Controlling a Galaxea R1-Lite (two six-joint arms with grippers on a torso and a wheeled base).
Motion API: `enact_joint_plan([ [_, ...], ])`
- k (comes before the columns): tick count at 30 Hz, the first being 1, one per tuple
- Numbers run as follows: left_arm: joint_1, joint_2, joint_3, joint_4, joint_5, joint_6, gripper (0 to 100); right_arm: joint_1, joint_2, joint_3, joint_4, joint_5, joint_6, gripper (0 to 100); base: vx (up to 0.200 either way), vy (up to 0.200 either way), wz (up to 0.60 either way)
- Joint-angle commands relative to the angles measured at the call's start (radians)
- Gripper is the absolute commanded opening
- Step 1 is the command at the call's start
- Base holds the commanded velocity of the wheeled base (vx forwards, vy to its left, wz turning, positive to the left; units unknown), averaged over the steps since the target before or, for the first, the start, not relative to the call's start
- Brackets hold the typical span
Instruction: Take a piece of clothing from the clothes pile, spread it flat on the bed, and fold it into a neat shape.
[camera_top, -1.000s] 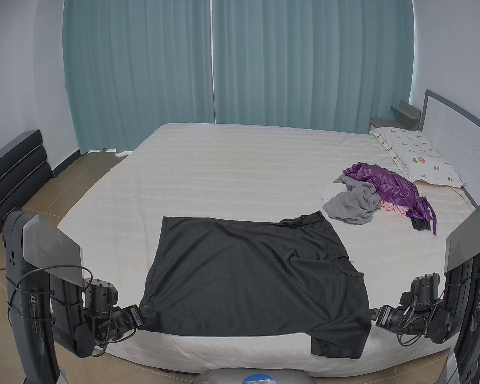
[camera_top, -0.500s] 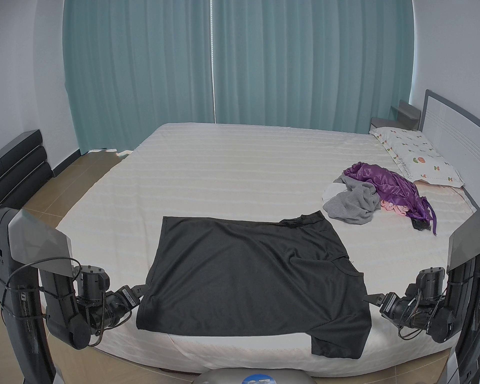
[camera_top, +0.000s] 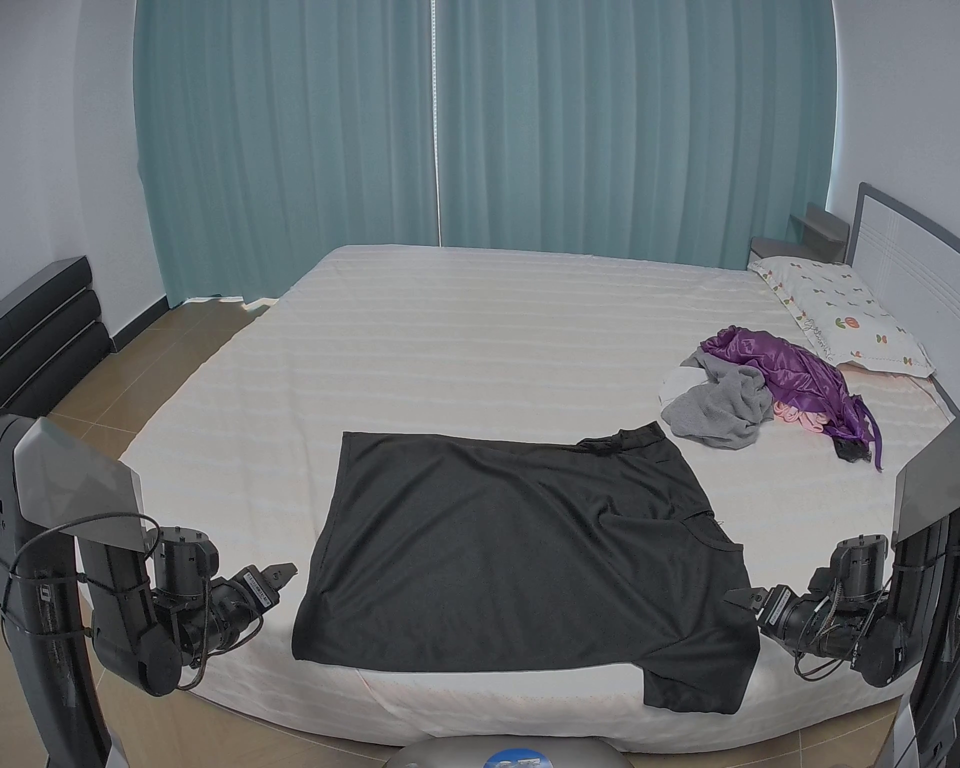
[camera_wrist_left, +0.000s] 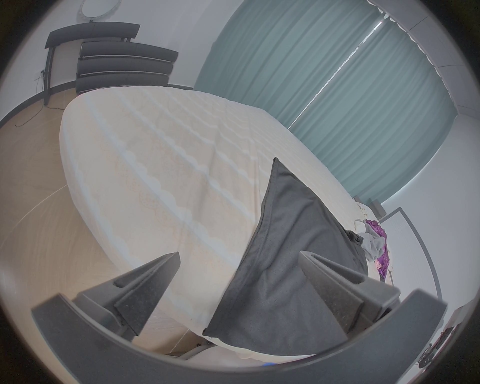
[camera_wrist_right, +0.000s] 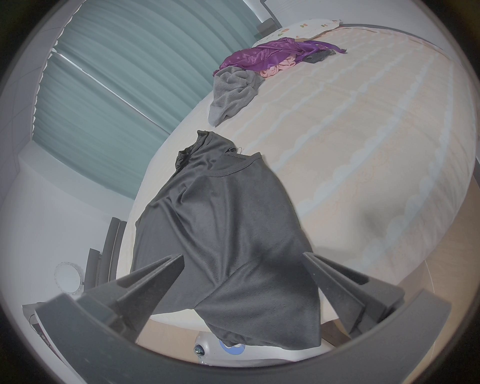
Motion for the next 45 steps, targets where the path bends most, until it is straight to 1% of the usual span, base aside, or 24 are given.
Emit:
enact_joint_plan([
  [1, -0.005, -0.001, -0.003, 0.001, 0.001, -0.002, 100, 0.003, -0.005, 0.017, -0.007, 0.000, -0.001, 100, 0.000, 0.000, 0.00],
  [4, -0.011, -0.001, -0.001, 0.001, 0.000, -0.002, 100, 0.005, 0.000, 0.017, -0.032, 0.000, -0.001, 100, 0.200, 0.000, 0.00],
  [10, -0.056, -0.005, -0.001, -0.001, 0.001, -0.002, 100, 0.011, 0.003, 0.017, -0.045, 0.000, -0.001, 100, 0.200, 0.000, 0.00],
  [16, -0.066, 0.000, 0.000, 0.001, 0.001, -0.005, 100, 0.012, 0.004, 0.017, -0.045, 0.000, -0.001, 100, 0.000, 0.000, 0.00],
  [20, -0.074, -0.006, 0.000, 0.001, 0.005, -0.043, 100, 0.012, 0.006, 0.017, -0.045, 0.000, 0.000, 100, 0.000, 0.000, 0.00],
  [22, -0.076, -0.009, 0.003, 0.001, 0.006, -0.048, 100, 0.012, 0.006, 0.017, -0.045, 0.000, 0.000, 100, 0.000, 0.000, 0.00],
  [30, -0.083, -0.017, 0.011, 0.001, 0.012, -0.049, 100, 0.012, 0.006, 0.017, -0.045, 0.000, 0.000, 100, 0.000, -0.200, 0.00],
  [35, -0.083, -0.071, 0.002, 0.002, 0.012, -0.051, 100, 0.012, 0.003, 0.017, -0.047, 0.000, 0.011, 100, 0.000, 0.000, 0.00],
  [39, -0.083, -0.098, -0.041, 0.016, 0.006, -0.051, 100, 0.014, 0.003, 0.017, -0.062, 0.000, 0.037, 100, 0.000, 0.000, 0.00],
  [42, -0.076, -0.094, -0.118, 0.054, 0.001, -0.049, 100, 0.023, 0.003, 0.016, -0.070, 0.002, 0.055, 100, 0.000, 0.000, 0.00],
  [45, -0.063, -0.084, -0.281, 0.186, -0.003, -0.048, 100, 0.038, -0.005, 0.016, -0.070, 0.000, 0.084, 100, 0.000, 0.000, 0.00],
])
